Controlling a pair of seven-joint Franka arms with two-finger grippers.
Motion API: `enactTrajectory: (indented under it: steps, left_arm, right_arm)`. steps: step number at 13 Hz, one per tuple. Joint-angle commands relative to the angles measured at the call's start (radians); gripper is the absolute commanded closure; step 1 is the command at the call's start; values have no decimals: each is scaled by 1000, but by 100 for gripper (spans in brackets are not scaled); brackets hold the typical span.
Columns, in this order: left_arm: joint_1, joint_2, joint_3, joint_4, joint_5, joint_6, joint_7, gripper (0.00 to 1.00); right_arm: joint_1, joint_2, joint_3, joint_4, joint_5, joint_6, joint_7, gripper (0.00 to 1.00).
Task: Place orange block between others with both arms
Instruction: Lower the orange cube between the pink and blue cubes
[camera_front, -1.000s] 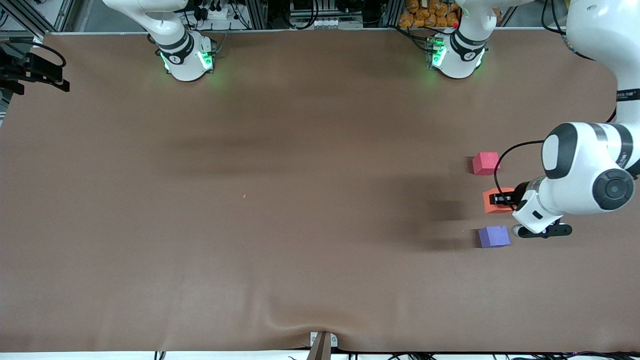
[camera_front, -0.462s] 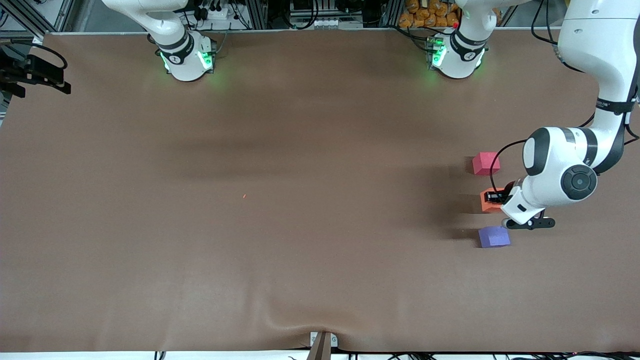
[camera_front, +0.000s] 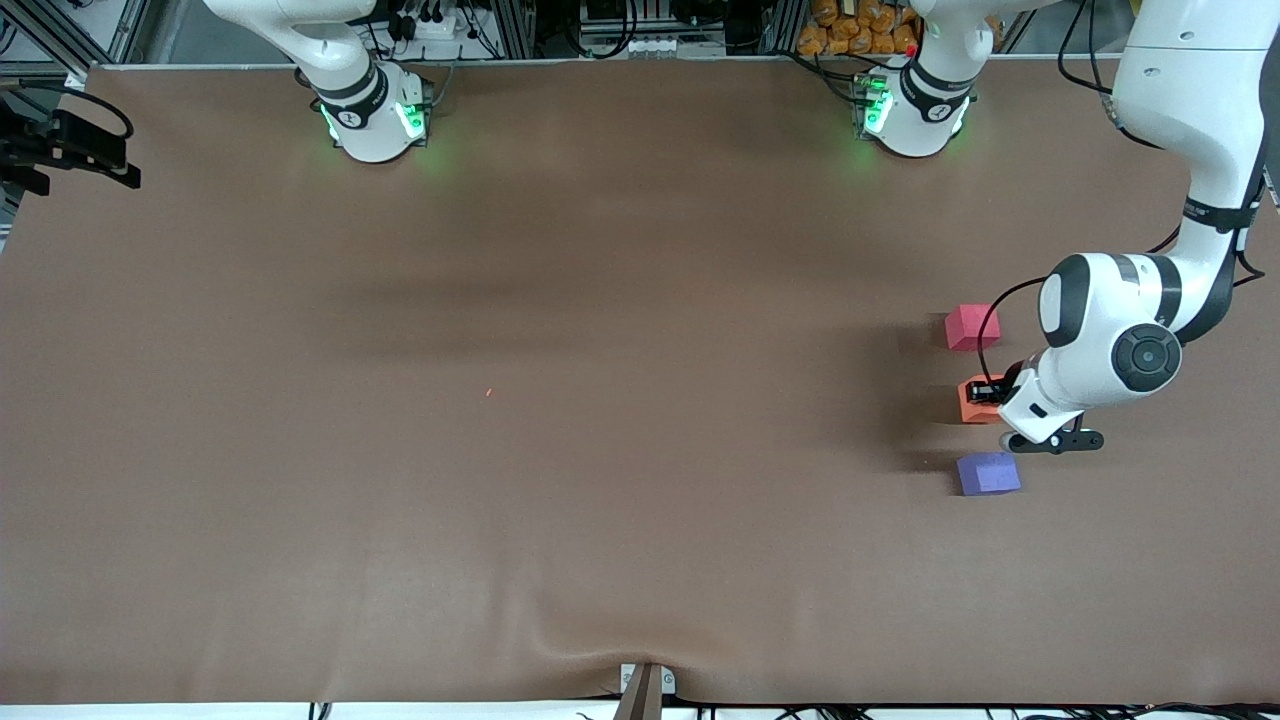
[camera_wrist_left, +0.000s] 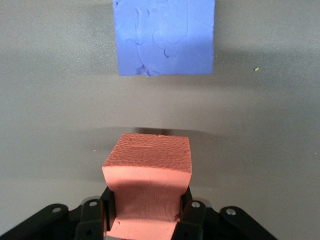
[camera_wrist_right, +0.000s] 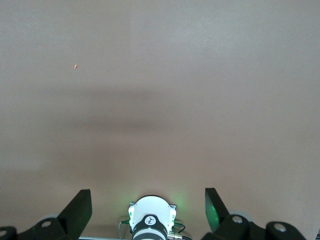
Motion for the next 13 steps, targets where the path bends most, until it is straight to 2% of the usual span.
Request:
enactTrajectory:
  steps: [1, 4, 6, 7, 8, 9, 13]
  left_arm:
    - [12, 16, -10, -7, 23, 40, 5, 100]
    - [9, 27, -12, -7, 25, 49, 7, 100]
    - [7, 35, -12, -7, 25, 51, 7, 90]
    - [9, 39, -12, -7, 25, 52, 7, 81]
    - [9, 39, -12, -6, 25, 52, 7, 56]
    - [9, 39, -12, -6, 23, 52, 7, 1]
    - [12, 18, -10, 17, 23, 37, 7, 0]
  right_arm:
    - [5, 13, -10, 23, 12, -19, 16, 0]
    - [13, 12, -9, 24, 9, -22, 16, 0]
    - [13, 10, -9, 29, 9, -22, 16, 0]
    - [11, 10, -9, 29, 12, -24, 14, 0]
    - [11, 9, -9, 29, 14, -24, 13, 0]
    - [10, 7, -9, 30, 15, -24, 11, 0]
    - [7, 1, -10, 32, 14, -45, 7, 0]
